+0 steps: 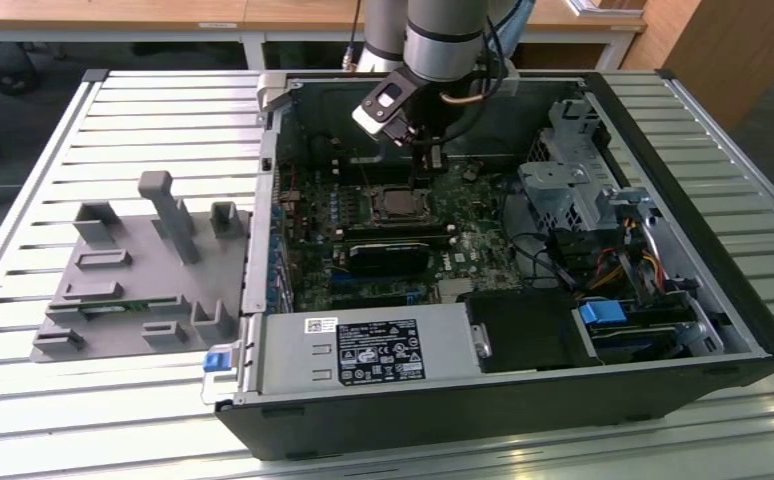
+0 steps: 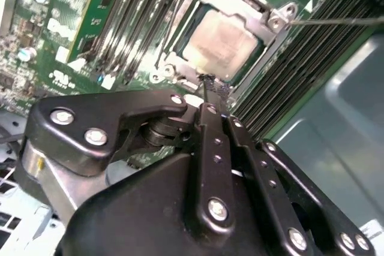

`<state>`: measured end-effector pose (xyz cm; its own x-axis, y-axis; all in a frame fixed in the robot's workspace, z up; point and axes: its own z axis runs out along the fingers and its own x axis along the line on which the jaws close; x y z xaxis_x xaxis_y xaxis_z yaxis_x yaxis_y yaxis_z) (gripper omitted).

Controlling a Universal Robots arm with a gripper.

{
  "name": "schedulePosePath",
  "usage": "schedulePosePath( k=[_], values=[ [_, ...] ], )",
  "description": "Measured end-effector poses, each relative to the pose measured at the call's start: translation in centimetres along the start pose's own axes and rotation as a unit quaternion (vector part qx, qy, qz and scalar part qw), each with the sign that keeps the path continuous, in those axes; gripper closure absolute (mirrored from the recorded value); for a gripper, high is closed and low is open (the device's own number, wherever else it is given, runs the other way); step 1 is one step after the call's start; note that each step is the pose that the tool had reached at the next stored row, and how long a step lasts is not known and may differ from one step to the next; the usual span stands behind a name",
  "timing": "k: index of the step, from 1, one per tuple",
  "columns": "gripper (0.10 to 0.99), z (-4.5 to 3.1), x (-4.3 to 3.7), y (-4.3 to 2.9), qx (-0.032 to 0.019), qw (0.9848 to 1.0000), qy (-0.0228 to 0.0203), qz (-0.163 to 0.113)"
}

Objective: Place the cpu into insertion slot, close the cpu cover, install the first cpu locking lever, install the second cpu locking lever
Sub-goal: 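Close the cpu cover, then install the first cpu locking lever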

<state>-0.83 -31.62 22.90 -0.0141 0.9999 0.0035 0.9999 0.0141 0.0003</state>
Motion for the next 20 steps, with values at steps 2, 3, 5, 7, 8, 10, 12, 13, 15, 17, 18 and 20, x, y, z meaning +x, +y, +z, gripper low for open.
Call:
schedulePosePath(
  k=[2,3,5,7,8,10,12,13,15,17,18,20],
  values=[
    [0.980,0.02,0.00,-0.22,0.0000,1.0000,0.0000,0.000],
    [0.980,0.03,0.01,-0.33,0.0000,1.0000,0.0001,0.000],
    [0.980,0.03,0.02,-0.63,0.0000,1.0000,0.0001,0.000],
    [0.980,0.04,0.02,-0.92,-0.0001,1.0000,0.0001,0.000],
    [0.980,0.04,0.02,-1.08,0.0000,1.0000,0.0001,0.000],
    [0.980,0.04,0.03,-1.26,0.0000,1.0000,0.0001,0.000],
    [0.980,0.04,0.04,-1.49,0.0000,1.0000,0.0001,0.000],
    [0.980,0.05,0.04,-1.58,0.0000,1.0000,0.0001,0.000],
    [0.980,0.05,0.04,-1.79,0.0000,1.0000,0.0001,0.000],
    [0.980,0.05,0.05,-1.93,0.0000,1.0000,0.0001,0.000],
    [0.980,0.05,0.05,-1.99,0.0000,1.0000,0.0001,0.000],
    [0.980,0.05,0.05,-2.07,0.0000,1.0000,0.0001,0.000]
  ],
)
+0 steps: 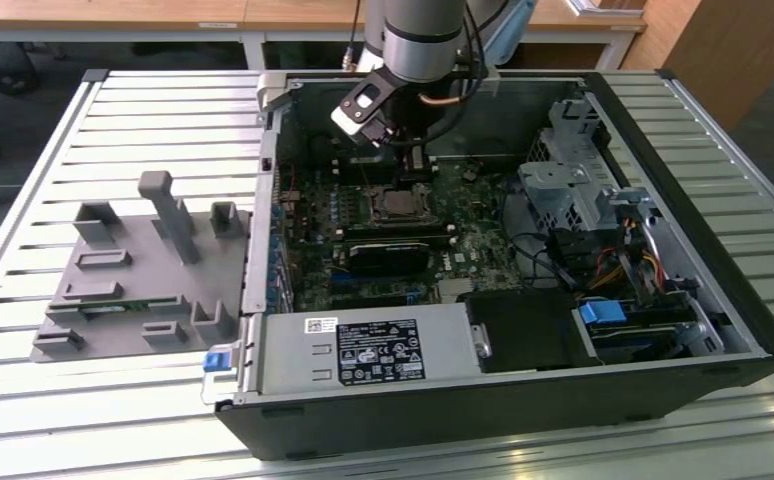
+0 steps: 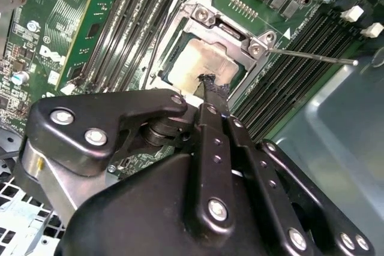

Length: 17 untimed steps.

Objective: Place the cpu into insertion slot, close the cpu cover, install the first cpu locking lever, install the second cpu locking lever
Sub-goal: 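Install the first cpu locking lever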

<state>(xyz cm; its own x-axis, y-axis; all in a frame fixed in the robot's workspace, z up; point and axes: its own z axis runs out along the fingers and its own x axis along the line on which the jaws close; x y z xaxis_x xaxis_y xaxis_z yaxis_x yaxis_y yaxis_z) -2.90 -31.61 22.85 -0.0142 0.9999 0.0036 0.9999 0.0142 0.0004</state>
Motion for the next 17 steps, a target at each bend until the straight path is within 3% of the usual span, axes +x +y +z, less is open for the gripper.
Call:
schedulePosePath(
  k=[17],
  values=[
    [0.980,-0.62,0.00,-0.10,0.0000,1.0000,-0.0007,0.000]
  ],
)
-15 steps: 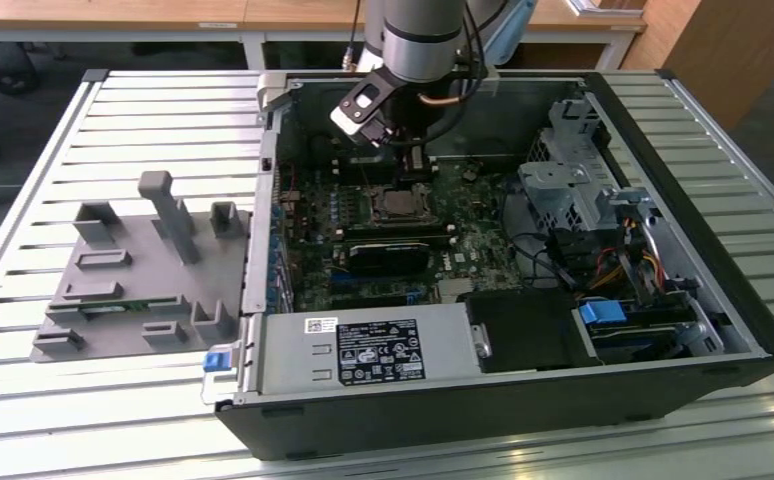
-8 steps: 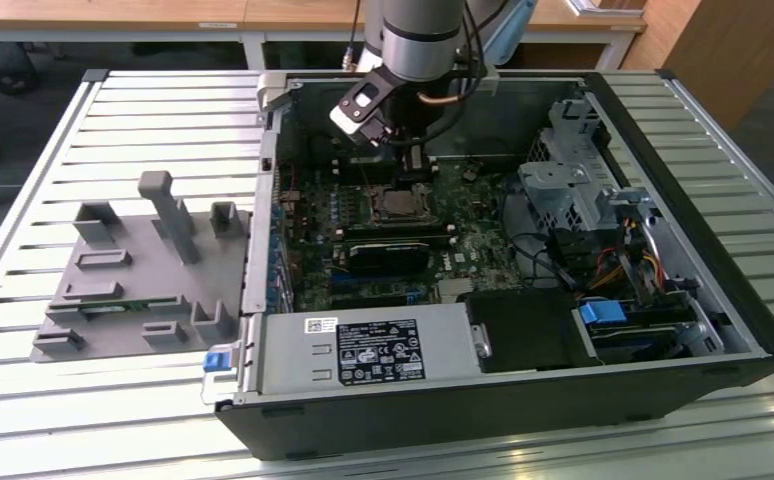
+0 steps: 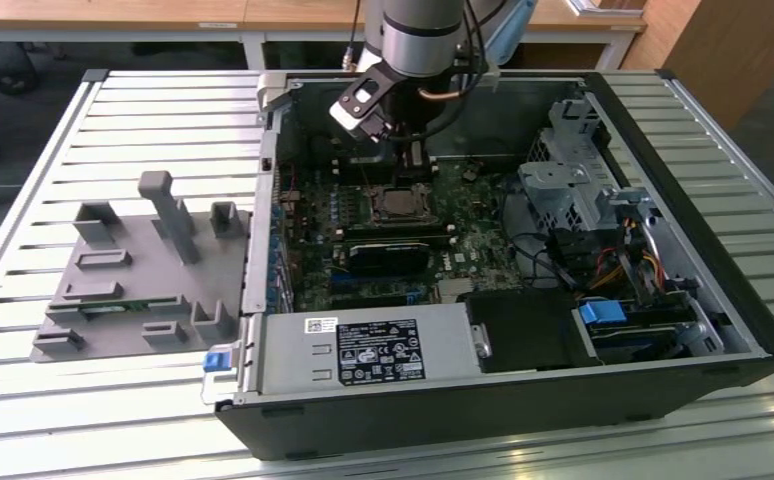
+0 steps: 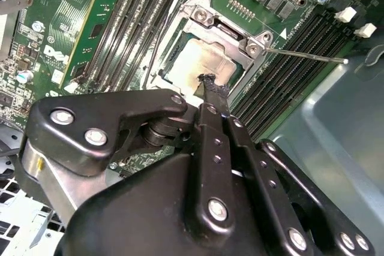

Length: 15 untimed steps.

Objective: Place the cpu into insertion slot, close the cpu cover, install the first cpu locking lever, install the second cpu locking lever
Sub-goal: 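Install the first cpu locking lever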

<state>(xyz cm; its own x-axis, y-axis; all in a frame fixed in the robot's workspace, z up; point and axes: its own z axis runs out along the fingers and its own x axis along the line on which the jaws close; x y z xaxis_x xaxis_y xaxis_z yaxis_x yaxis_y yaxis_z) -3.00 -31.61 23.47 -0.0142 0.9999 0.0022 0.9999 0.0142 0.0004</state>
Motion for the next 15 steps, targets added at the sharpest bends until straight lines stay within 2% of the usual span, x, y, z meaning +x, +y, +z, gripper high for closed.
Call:
schedulePosePath(
  k=[9,15],
  values=[
    [0.980,-0.67,0.01,0.00,0.0000,1.0000,-0.0007,0.000],
    [0.980,-1.62,0.05,0.00,0.0000,1.0000,-0.0012,0.000]
  ],
)
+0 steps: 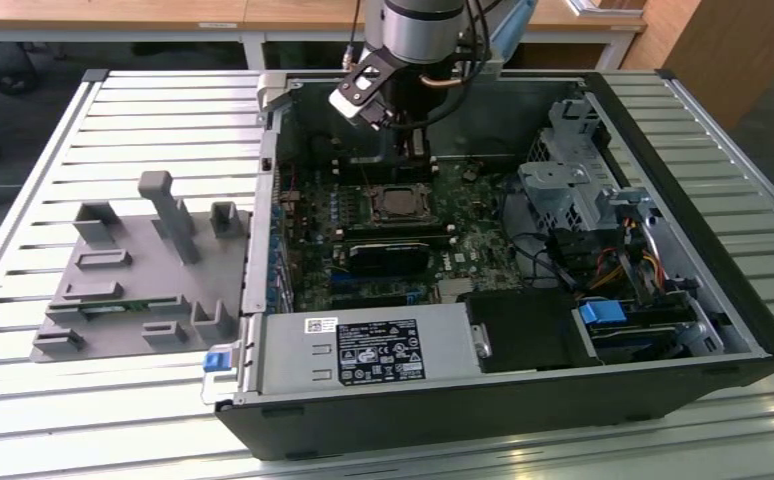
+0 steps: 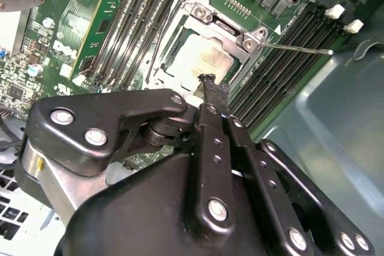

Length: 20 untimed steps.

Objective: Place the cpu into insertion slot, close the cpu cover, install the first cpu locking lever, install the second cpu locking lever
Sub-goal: 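Install the first cpu locking lever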

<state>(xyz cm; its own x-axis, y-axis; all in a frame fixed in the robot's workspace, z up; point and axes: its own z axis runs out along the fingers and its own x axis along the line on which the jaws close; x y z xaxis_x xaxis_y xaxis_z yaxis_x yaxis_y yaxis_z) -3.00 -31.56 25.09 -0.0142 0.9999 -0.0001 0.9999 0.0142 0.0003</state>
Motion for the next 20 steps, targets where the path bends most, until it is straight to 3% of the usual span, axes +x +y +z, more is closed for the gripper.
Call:
schedulePosePath(
  k=[5,10,17,20],
  values=[
    [0.980,-0.40,0.01,0.00,-0.0001,1.0000,-0.0007,-0.004],
    [0.980,-0.40,0.00,0.00,0.0000,0.9990,-0.0009,-0.044],
    [0.980,-0.38,0.00,0.00,-0.0001,0.9946,-0.0009,-0.104],
    [0.980,-0.38,0.00,0.00,-0.0001,0.9916,-0.0008,-0.129]
  ],
)
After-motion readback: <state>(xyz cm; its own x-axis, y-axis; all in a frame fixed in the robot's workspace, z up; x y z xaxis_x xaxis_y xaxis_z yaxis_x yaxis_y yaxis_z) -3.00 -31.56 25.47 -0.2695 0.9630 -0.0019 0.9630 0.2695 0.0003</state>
